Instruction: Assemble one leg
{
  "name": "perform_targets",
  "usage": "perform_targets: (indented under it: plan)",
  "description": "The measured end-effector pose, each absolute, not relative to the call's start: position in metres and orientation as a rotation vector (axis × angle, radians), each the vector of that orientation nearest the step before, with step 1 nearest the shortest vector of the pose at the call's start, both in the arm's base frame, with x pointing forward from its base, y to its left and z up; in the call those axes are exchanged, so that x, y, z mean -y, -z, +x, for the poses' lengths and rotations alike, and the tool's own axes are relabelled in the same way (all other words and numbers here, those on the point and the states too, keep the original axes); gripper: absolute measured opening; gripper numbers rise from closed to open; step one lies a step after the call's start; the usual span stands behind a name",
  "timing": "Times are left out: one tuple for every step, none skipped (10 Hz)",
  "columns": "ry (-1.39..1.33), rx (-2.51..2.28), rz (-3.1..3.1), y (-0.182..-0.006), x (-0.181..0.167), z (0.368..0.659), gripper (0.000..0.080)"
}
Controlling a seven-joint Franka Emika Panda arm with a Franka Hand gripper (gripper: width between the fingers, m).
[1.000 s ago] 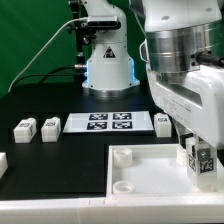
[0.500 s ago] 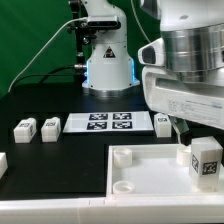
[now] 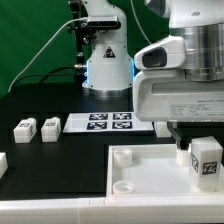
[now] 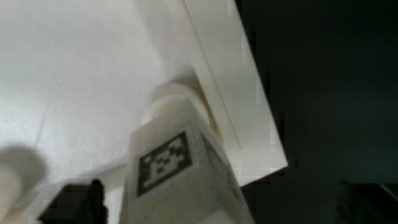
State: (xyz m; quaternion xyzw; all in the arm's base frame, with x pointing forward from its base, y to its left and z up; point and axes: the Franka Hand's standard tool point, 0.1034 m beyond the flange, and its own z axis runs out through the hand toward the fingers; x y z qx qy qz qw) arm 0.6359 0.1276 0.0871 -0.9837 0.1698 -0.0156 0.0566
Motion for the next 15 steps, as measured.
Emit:
perform_targets:
  plan:
    - [0.075,-0.168,-3.032,-0.0879,-0.1148,0.6398,0.0649]
    - [0.079,-0.072,-3.043,-0.0870,-0.1150,0.6394,0.0649]
    - [0.076,-0.094,-3.039,-0.0868,-0.1193,0.6386,0.0637]
    - [0.074,-0.123,-3.037,-0.0868,-0.1186,0.6387,0.0637]
    - [0.070,-0.188,-3.030,-0.0866,-0.1189,0.6386,0.0468]
    - [0.063,-0.317,-3.017,-0.0866,-0.1193,0.6384,0.0295]
    - [0.055,-0.471,-2.994,-0.0866,-0.1182,0.6386,0.0298]
    - [0.044,-0.646,-2.959,-0.0864,-0.1169,0.6387,0.0298]
    - [0.037,-0.767,-2.929,-0.0862,-0.1161,0.6387,0.0298]
    - [0.034,-0.987,-2.858,-0.0860,-0.1151,0.6381,0.0298]
    - [0.045,-1.247,-2.749,-0.0858,-0.1147,0.6363,0.0298]
    - [0.050,-1.448,-2.643,-0.0855,-0.1144,0.6350,0.0298]
    - [0.046,-1.666,-2.511,-0.0852,-0.1151,0.6338,0.0298]
    - [0.035,-1.851,-2.378,-0.0848,-0.1165,0.6329,0.0300]
    - [0.023,-1.971,-2.261,-0.0846,-0.1174,0.6321,0.0300]
